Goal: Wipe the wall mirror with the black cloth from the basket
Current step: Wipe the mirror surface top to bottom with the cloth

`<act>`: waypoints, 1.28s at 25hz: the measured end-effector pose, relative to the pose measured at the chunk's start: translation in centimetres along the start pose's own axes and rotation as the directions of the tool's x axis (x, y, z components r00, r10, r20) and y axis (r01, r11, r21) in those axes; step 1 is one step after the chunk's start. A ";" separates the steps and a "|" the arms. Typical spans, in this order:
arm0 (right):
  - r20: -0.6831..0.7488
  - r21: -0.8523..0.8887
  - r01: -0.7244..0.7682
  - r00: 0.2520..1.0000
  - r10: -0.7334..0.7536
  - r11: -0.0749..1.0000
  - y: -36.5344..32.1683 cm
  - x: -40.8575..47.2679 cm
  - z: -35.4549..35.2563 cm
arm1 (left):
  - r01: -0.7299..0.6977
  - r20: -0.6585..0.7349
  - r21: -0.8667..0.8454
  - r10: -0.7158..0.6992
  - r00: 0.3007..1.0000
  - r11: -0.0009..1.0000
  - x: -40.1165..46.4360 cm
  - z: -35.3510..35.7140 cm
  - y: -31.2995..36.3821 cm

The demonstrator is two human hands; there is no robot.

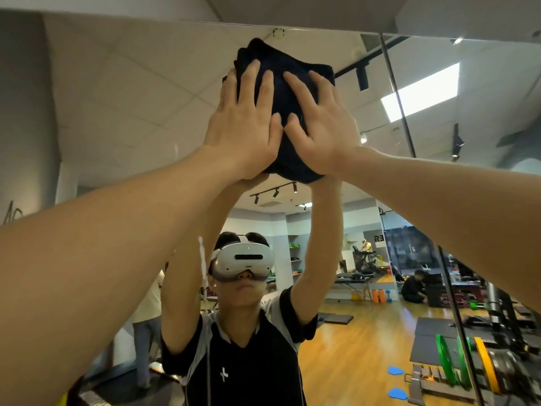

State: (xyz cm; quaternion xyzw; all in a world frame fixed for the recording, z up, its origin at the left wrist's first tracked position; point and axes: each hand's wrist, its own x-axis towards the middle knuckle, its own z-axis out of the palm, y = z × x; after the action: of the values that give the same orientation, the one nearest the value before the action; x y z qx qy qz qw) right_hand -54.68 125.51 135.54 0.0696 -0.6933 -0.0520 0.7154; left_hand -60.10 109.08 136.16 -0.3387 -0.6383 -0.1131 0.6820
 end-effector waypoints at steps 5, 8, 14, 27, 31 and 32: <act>-0.008 0.018 -0.008 1.000 0.008 1.000 -5.0 -0.1 1.8 | 0.002 -0.007 0.000 -0.002 1.000 1.000 -2.6 -1.6 -4.4; -0.004 0.039 0.005 1.000 -0.004 0.999 -7.7 -1.3 3.0 | 0.025 -0.006 -0.004 -0.025 1.000 1.000 -5.2 -2.3 -6.3; 0.043 0.065 0.037 0.998 -0.040 0.997 -11.5 -5.2 3.7 | 0.076 0.041 -0.014 -0.076 0.996 0.997 -11.2 -3.7 -7.2; 0.072 0.079 -0.006 0.997 0.000 0.997 -19.2 -12.6 5.0 | 0.017 0.098 -0.069 -0.010 0.995 0.997 -20.3 -5.9 -10.8; 0.075 0.076 -0.014 0.997 0.008 0.997 -21.7 -13.2 5.9 | -0.001 0.097 -0.083 0.009 0.995 0.997 -22.1 -6.6 -12.8; 0.076 0.076 -0.014 0.997 0.008 0.997 -22.2 -13.3 6.1 | 0.001 0.096 -0.083 0.007 0.995 0.997 -22.4 -6.8 -13.3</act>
State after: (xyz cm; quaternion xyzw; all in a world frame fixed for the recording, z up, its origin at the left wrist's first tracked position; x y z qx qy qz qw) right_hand -60.73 105.71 118.81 0.0912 -0.7217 -0.0238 0.6858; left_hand -66.11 88.84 119.46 -0.3725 -0.6647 -0.1221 0.6360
